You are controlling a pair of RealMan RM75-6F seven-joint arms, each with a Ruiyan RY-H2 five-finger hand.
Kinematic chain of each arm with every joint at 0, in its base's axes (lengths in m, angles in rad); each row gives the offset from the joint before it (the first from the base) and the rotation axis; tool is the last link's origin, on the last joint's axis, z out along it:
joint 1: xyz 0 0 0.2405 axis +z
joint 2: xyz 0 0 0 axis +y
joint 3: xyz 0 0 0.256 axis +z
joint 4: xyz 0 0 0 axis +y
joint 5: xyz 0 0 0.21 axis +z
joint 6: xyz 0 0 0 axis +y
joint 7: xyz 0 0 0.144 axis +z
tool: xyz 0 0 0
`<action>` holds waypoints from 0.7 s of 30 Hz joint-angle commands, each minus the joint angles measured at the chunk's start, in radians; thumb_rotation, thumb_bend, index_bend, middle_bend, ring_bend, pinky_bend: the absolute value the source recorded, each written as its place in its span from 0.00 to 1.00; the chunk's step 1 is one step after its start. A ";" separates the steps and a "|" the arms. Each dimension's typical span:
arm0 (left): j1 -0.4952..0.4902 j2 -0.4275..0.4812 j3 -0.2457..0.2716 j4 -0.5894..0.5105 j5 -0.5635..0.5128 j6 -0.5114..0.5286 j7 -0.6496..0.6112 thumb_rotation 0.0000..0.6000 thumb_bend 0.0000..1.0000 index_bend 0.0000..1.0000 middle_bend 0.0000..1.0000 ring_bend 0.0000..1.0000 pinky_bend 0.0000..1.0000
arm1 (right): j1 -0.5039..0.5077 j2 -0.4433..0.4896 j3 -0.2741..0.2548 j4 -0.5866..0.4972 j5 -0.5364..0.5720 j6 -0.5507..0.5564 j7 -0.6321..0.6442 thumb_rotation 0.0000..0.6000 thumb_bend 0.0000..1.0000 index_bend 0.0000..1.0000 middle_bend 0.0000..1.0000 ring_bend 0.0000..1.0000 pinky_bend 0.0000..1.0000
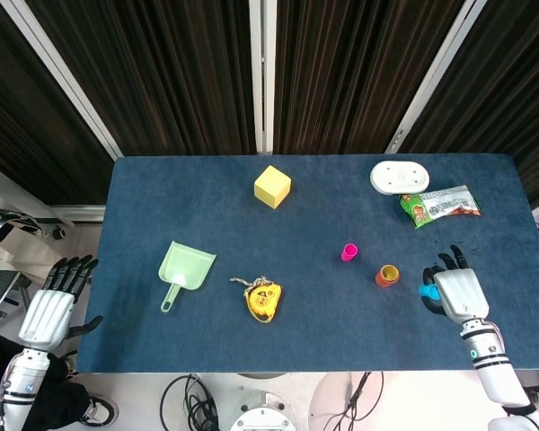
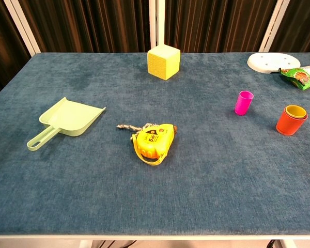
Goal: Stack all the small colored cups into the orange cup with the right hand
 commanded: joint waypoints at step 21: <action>0.005 -0.008 -0.003 0.034 -0.008 0.004 -0.040 1.00 0.15 0.04 0.02 0.00 0.00 | 0.173 0.007 0.086 -0.158 0.185 -0.152 -0.233 1.00 0.22 0.57 0.53 0.18 0.00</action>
